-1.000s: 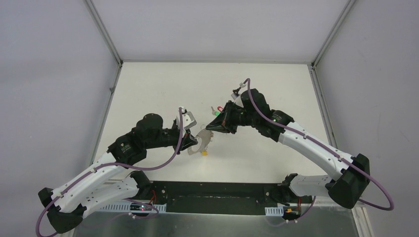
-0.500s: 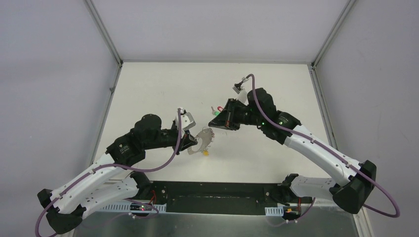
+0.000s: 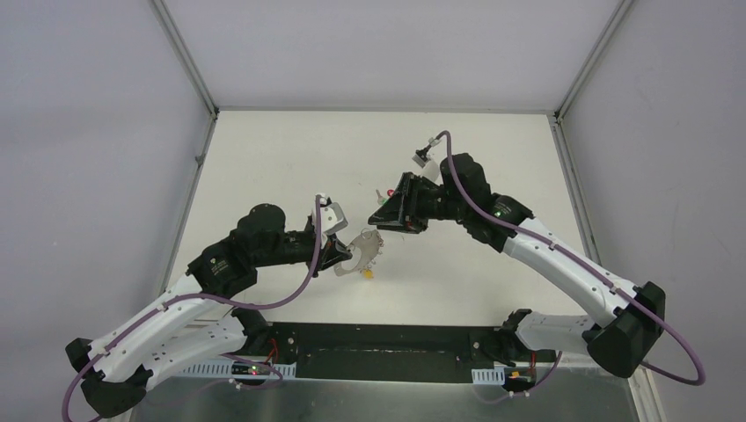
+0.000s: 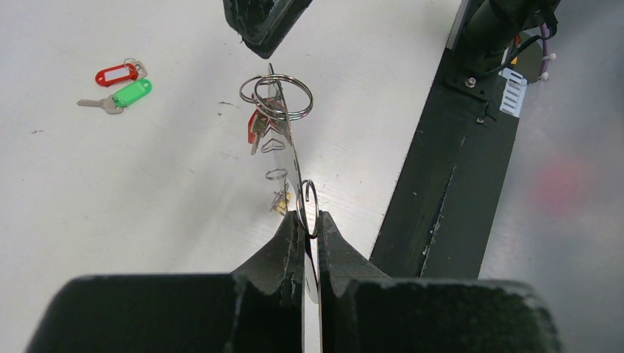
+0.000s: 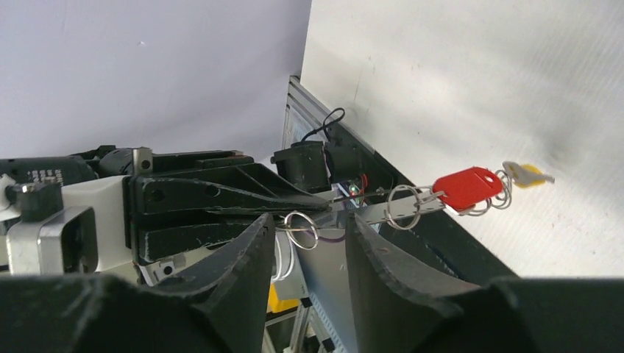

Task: Put the keys on the keyring

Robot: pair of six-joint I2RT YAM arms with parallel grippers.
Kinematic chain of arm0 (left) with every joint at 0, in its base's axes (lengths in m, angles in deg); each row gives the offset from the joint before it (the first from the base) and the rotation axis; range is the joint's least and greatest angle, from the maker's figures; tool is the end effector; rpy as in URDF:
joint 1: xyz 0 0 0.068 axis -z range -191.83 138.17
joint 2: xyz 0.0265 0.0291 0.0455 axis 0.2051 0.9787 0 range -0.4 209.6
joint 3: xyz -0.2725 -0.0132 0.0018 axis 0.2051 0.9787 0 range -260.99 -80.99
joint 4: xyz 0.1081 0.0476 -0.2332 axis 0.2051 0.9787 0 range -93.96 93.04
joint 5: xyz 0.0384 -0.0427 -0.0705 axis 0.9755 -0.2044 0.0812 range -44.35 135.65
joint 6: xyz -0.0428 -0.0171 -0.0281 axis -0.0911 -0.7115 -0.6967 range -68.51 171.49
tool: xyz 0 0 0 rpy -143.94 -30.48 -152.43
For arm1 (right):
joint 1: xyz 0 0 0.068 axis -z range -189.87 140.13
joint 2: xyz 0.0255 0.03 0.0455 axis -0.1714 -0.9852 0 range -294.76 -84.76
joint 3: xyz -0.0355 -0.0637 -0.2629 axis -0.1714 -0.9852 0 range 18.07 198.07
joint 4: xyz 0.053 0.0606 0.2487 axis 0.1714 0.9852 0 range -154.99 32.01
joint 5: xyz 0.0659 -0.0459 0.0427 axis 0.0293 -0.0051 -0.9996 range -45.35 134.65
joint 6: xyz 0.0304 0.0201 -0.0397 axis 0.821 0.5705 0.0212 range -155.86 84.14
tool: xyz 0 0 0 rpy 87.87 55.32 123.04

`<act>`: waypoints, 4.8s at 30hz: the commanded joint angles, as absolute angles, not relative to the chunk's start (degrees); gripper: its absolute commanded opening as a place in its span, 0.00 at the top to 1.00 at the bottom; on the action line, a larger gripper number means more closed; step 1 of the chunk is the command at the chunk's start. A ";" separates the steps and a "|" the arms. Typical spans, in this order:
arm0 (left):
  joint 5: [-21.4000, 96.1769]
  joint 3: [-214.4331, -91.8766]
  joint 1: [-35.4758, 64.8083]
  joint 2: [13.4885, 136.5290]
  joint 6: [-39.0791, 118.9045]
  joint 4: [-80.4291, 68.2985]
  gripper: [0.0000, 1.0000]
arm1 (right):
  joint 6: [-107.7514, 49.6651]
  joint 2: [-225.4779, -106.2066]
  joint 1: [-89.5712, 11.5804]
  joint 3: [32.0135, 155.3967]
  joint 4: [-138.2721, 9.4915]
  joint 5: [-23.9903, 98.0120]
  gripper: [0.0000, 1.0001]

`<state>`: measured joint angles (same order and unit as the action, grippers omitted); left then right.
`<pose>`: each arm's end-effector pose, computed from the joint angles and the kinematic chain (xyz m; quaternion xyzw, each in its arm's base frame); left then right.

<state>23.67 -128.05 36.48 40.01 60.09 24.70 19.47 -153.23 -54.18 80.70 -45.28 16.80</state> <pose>0.0927 -0.1243 0.3324 0.4815 0.6647 -0.3352 0.4625 0.1802 0.1991 0.3484 -0.0489 0.8296 0.5268 0.1784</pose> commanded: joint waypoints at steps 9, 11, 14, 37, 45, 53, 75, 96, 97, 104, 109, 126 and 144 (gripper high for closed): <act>24.59 -129.34 36.59 39.21 59.23 20.71 1.00 | 36.49 -149.35 -53.64 74.15 -52.59 12.61 0.63; 24.77 -129.57 36.56 39.32 59.23 20.73 1.00 | 39.27 -149.49 -53.68 72.38 -55.42 12.38 0.67; 24.78 -129.82 36.59 39.50 59.14 20.68 1.00 | 41.62 -149.82 -53.73 70.47 -59.12 11.99 0.69; 24.64 -129.83 36.58 40.01 58.61 20.71 1.00 | 46.28 -153.62 -53.81 69.83 -66.83 10.09 0.87; 24.73 -129.93 36.52 40.20 58.44 20.73 1.00 | 46.32 -153.73 -54.05 70.02 -66.83 9.89 1.00; 24.48 -130.14 36.57 40.72 57.78 20.60 1.00 | 44.54 -153.82 -54.15 70.73 -66.74 10.83 1.00; 24.79 -130.21 36.59 40.57 54.06 19.15 0.58 | 24.42 -152.79 -55.51 70.42 -71.40 13.43 1.00; 27.49 -139.85 35.61 47.68 40.33 16.39 0.16 | 12.32 -151.83 -55.55 66.94 -72.98 9.28 1.00; 26.59 -140.54 34.86 48.66 40.26 17.01 0.15 | 11.81 -151.64 -55.49 66.61 -72.98 9.32 1.00; 1.85 -139.41 17.49 53.18 34.90 14.85 0.19 | 8.57 -150.61 -55.51 65.12 -72.94 9.85 1.00; -14.76 -131.52 9.01 54.57 27.26 -0.32 0.21 | 6.29 -149.78 -55.49 64.40 -72.97 9.83 1.00; -18.60 -105.61 7.12 55.51 1.66 -58.86 0.42 | -0.77 -145.54 -56.15 60.53 -82.25 6.70 1.00; -18.55 -104.85 12.86 57.71 2.92 -60.56 0.54 | 0.26 -147.74 -56.68 61.66 -85.65 3.26 1.00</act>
